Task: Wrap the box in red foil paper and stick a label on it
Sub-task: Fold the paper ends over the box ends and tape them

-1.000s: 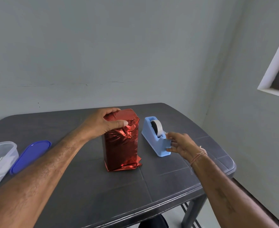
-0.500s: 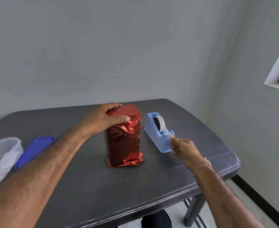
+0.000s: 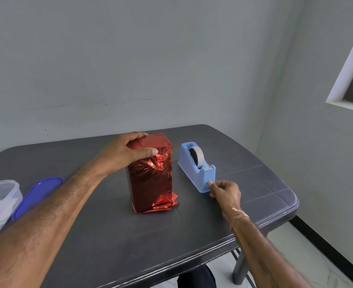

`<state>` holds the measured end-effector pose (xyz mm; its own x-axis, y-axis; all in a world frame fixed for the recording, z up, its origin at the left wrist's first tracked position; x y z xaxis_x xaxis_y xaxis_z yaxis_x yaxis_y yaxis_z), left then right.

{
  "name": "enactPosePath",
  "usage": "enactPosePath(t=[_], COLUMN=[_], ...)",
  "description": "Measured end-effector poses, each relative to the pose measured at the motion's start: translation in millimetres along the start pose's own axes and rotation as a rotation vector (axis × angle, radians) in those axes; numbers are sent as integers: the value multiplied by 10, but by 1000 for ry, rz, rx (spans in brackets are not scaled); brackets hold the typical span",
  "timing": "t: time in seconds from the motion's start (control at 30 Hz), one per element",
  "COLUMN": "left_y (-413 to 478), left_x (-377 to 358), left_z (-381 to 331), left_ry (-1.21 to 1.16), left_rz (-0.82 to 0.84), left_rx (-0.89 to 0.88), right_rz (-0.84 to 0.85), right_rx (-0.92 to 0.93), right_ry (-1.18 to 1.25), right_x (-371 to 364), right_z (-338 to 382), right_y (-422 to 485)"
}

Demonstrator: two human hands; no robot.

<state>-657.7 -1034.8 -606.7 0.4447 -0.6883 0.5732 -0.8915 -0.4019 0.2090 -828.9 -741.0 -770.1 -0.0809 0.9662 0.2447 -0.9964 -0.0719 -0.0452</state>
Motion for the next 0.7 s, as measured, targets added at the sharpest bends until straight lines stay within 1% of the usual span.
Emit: enactPosePath(t=[0.07,0.1,0.17,0.23,0.3,0.37,0.47,0.57,0.63,0.7], left_y=[5,8,-6,-30,-41,-49,-58,-67,-79,-89], left_x=[-12,-18,-50,-83,-108,-119,-97,-61,-48,-46], left_z=[-55,-72,-103,-105,-107,-118,-128,-130,-159,-173], left_ry=[2,-2,-10,-17,-22,-31,-33,-30,-27,-31], left_rz=[11,13,25,27,25,21,14,5,7,10], left_rx=[-13,-15,-12,-6,-9,-10,3,8,-1,-7], right_rz=[11,48,167,270,357,456,589,756,846,905], right_rx=[-37,-55,-82,-47,72,238,464,672,774,833], right_ry=[12,27,120,217,227,204,89,-77,-244,-394], right_x=[26,18,-27,-28,-2,-6,-145,-418,-639,-840], right_z=[-63,-70,-50,111,442,938,1723,2322,2530,2607], right_y=[-15,-27,-117,-262,-384,-472,-615,-799,-845,-819])
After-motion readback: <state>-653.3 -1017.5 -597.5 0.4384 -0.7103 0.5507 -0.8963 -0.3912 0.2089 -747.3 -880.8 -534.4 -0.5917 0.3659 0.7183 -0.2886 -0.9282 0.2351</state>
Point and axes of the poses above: each hand's wrist, its own y-axis towards the middle knuckle, its own x-axis out of the back of the hand, z = x × y, the point moved 8 cm from there along y, towards the middle knuckle, and after that the axes turned 1 degree about -z, right-handed, at the moved point
